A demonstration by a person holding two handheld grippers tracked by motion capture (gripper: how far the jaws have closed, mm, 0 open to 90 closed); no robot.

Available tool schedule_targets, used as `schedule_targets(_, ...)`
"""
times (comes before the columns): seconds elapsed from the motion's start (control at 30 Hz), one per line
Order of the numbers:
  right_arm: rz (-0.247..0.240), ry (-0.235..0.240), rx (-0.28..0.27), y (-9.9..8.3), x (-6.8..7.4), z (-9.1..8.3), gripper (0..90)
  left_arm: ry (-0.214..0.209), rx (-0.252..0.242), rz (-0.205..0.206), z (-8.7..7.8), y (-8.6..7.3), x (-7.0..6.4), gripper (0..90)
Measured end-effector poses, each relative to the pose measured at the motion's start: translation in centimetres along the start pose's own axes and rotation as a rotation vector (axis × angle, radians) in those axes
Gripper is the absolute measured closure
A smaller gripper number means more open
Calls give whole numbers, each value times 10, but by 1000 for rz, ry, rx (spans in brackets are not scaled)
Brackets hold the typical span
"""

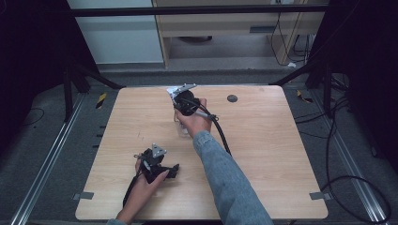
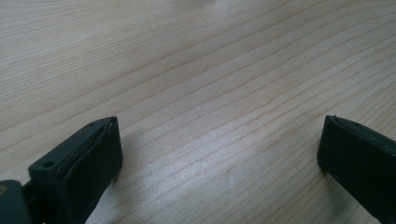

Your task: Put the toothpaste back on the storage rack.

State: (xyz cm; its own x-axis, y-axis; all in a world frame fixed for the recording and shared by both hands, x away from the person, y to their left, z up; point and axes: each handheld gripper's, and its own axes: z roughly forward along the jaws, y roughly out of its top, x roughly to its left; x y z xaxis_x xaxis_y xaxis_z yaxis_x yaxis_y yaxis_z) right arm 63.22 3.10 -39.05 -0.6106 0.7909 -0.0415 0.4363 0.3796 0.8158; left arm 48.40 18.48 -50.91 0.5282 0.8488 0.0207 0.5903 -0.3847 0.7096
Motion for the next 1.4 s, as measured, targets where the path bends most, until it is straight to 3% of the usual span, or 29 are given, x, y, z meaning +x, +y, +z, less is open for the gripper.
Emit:
schedule_targets(0.57,-33,-22,4,1,-7,-23,633,-1,1,0,0,0,0,0)
schedule_targets(1.03,-31,-9,26,-5,-16,-38,328,-2,-1,-1,1,1,-1,0)
schedule_targets(1.4,-26,1,6,-6,-23,-48,192,-1,-1,-1,1,1,-1,0)
